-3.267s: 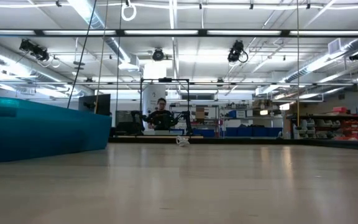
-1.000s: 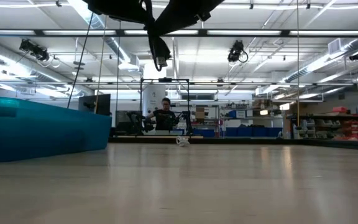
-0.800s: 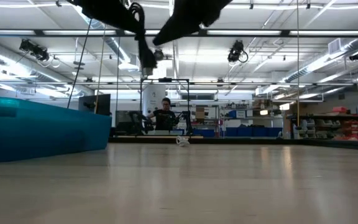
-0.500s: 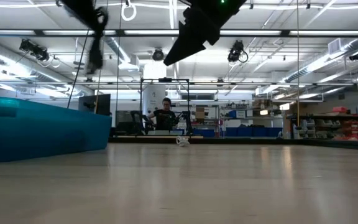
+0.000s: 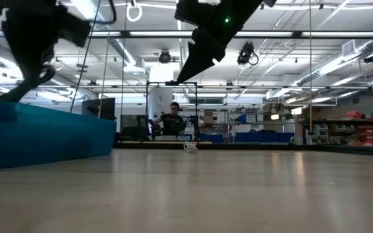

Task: Pick and place USB-C Cables
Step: Put the right black charger cable into the blue bin, then put the white charger cable into the blue bin

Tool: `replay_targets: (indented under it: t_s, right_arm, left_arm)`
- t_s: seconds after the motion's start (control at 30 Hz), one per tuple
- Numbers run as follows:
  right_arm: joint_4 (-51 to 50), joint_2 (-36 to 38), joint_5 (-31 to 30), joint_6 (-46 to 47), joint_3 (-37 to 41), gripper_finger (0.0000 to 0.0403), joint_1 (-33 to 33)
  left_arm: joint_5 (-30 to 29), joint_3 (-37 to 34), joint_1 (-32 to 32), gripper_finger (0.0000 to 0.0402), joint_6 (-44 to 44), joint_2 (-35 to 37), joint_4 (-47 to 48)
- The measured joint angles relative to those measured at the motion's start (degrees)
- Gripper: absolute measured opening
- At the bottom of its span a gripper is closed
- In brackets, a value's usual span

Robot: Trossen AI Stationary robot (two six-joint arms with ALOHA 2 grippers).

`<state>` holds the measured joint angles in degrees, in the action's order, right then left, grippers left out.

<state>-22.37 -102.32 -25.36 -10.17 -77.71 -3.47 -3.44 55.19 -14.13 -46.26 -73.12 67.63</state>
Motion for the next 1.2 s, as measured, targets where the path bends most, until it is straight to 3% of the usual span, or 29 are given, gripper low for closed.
replay_targets:
  t_s: [0.13,0.2,0.4,0.6,0.87,1.03,1.2]
  right_arm:
    - [1.3,0.0,0.1,0.7,0.0,0.0122,4.3]
    - [2.6,0.0,2.5,2.3,0.0,0.0122,6.6]
    - [4.2,0.0,17.9,7.4,0.0,0.0131,14.0]
    - [4.2,0.0,21.4,10.8,0.0,0.0152,18.9]
    - [3.0,0.0,27.6,20.1,0.0,0.0173,24.7]
    - [1.0,-0.2,29.4,22.2,-1.4,0.0174,27.7]
    - [-9.6,-4.2,28.3,21.9,-9.6,0.0174,28.9]
  left_arm:
    - [3.3,-5.9,0.8,0.0038,0.0,0.0,-3.6]
    - [2.8,-7.2,0.8,0.0063,-0.2,0.0,-4.7]
    - [-0.8,-7.6,0.8,0.0163,0.7,0.0,-6.1]
    - [-6.0,-7.5,0.8,0.0224,5.7,0.1,-6.5]
    - [-26.2,-1.9,-1.5,0.0229,16.8,4.3,-15.2]
    - [-29.5,0.6,-2.7,0.0223,30.4,8.6,-28.3]
    - [-29.6,0.7,-3.2,0.022,42.5,13.6,-41.7]
